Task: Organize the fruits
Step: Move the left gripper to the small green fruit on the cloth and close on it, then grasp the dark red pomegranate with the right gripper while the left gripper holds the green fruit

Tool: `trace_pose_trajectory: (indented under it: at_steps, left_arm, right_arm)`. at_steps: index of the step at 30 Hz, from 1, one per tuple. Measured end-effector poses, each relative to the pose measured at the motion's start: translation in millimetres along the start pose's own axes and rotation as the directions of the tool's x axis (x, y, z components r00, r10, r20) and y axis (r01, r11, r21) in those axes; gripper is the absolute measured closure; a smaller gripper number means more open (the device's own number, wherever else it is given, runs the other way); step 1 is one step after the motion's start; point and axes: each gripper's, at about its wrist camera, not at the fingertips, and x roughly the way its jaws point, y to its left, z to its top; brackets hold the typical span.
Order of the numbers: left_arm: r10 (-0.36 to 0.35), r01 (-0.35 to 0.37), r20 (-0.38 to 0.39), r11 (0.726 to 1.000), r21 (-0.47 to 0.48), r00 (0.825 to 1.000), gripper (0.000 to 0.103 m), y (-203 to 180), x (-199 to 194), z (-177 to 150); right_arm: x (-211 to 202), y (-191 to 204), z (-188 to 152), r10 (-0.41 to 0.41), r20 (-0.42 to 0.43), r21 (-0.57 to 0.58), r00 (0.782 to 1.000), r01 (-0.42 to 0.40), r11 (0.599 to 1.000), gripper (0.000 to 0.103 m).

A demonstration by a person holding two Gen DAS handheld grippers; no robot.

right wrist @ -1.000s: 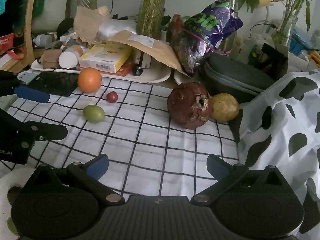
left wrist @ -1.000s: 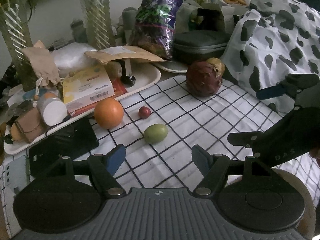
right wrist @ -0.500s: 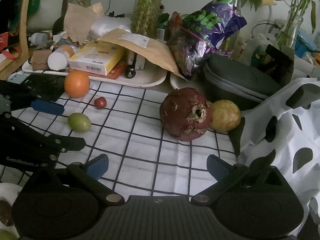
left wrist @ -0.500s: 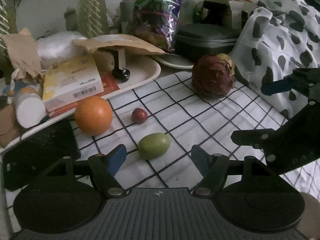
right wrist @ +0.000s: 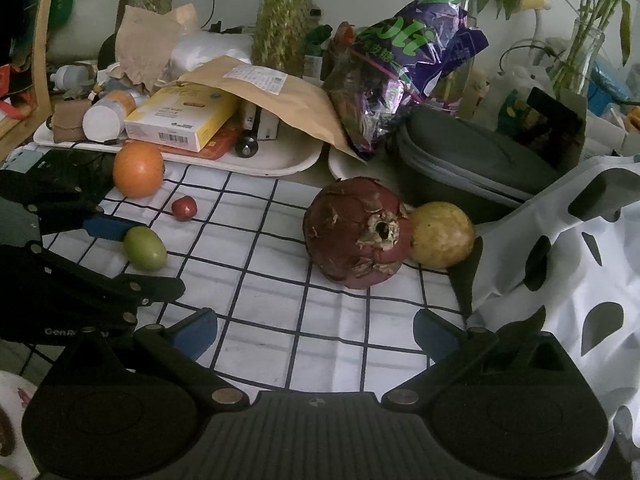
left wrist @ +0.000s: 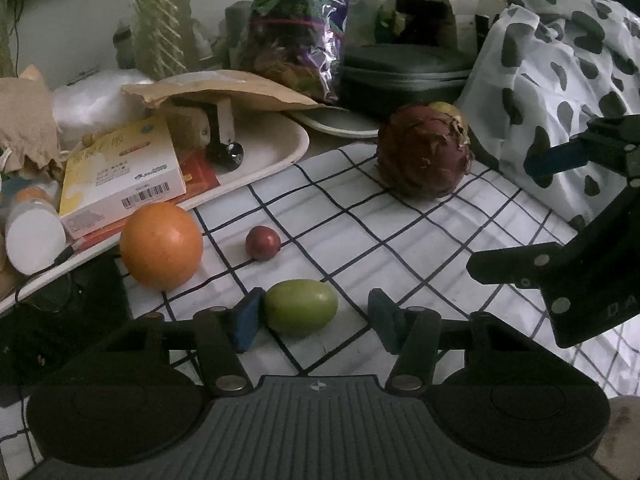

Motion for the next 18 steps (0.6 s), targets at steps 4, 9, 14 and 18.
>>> trace_pose_trajectory:
  at_steps: [4, 9, 14, 18]
  left_arm:
    - [0.017, -0.017, -0.002, 0.999, -0.027, 1.0, 0.065, 5.6, -0.1, 1.8]
    - [0.017, -0.017, -0.003, 1.0, -0.024, 1.0, 0.065, 6.0, 0.0, 2.0]
    - [0.018, -0.018, -0.004, 1.0, -0.02, 1.0, 0.065, 6.3, 0.1, 1.9]
    - [0.018, -0.018, -0.005, 1.0, -0.014, 1.0, 0.065, 6.4, 0.0, 1.4]
  right_arm:
    - [0.2, 0.7, -0.3, -0.003, -0.001, 0.0, 1.0, 0.003, 1.0, 0.0]
    - [0.4, 1.5, -0.6, -0.005, -0.003, -0.004, 1.0, 0.005, 1.0, 0.0]
    - [1.1, 2.5, -0.2, -0.007, -0.005, -0.009, 1.0, 0.007, 1.0, 0.0]
    - [2.1, 2.8, -0.8, -0.014, -0.003, -0.015, 1.0, 0.013, 1.0, 0.0]
